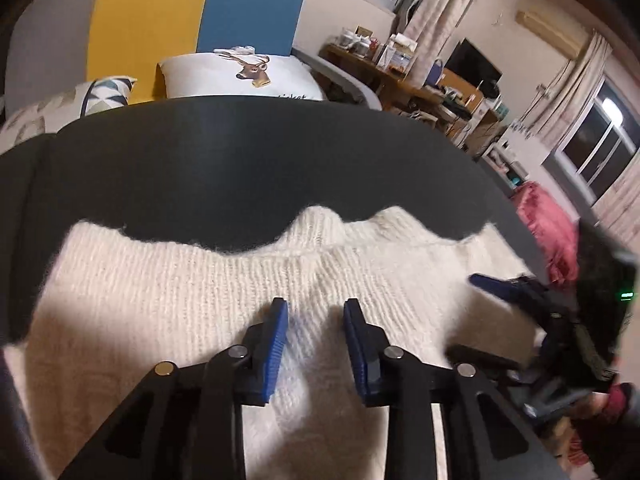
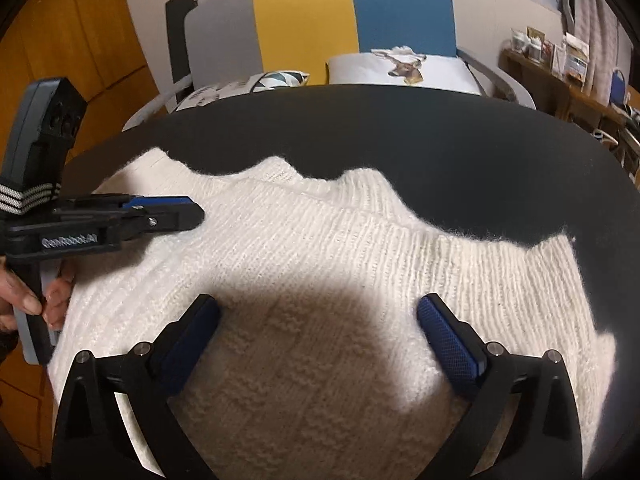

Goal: Fold clothes

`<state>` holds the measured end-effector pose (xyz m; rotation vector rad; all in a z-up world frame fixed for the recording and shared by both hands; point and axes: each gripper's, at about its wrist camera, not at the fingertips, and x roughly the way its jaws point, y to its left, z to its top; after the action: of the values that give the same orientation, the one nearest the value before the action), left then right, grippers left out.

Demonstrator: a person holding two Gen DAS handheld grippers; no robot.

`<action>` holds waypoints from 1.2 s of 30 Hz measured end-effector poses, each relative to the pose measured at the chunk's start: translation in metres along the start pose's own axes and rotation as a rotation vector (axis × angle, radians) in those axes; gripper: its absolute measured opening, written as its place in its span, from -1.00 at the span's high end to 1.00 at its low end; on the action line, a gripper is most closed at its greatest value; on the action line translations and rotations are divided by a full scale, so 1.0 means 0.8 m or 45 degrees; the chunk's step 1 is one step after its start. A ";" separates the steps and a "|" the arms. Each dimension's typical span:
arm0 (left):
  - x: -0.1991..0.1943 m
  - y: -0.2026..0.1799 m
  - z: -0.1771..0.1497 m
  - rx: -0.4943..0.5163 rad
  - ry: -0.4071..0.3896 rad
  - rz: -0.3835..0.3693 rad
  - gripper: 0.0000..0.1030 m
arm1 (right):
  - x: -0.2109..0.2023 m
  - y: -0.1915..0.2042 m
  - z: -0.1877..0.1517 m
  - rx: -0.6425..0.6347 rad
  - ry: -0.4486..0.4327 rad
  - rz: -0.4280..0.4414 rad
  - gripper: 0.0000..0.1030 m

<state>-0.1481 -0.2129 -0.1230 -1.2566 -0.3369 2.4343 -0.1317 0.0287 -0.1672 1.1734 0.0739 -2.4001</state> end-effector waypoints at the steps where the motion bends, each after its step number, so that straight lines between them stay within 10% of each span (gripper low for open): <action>1: -0.013 0.010 -0.001 -0.028 -0.025 0.005 0.37 | 0.001 -0.001 0.000 -0.002 -0.001 0.003 -0.97; 6: -0.094 0.096 -0.037 -0.227 -0.152 0.080 0.28 | 0.004 -0.003 0.002 -0.010 -0.004 0.019 -0.99; 12: -0.109 0.166 -0.071 -0.420 -0.074 -0.040 0.24 | 0.007 -0.007 0.003 -0.019 -0.007 0.037 -0.99; 31: -0.089 0.119 -0.038 -0.102 -0.038 -0.062 0.10 | 0.003 -0.002 -0.001 -0.014 -0.012 0.022 -0.99; 36: -0.060 0.130 -0.033 -0.185 0.023 -0.008 0.86 | 0.003 -0.002 -0.002 -0.013 -0.014 0.021 -0.99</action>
<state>-0.1242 -0.3261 -0.1420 -1.3334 -0.5199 2.4291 -0.1325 0.0294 -0.1697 1.1521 0.0726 -2.3887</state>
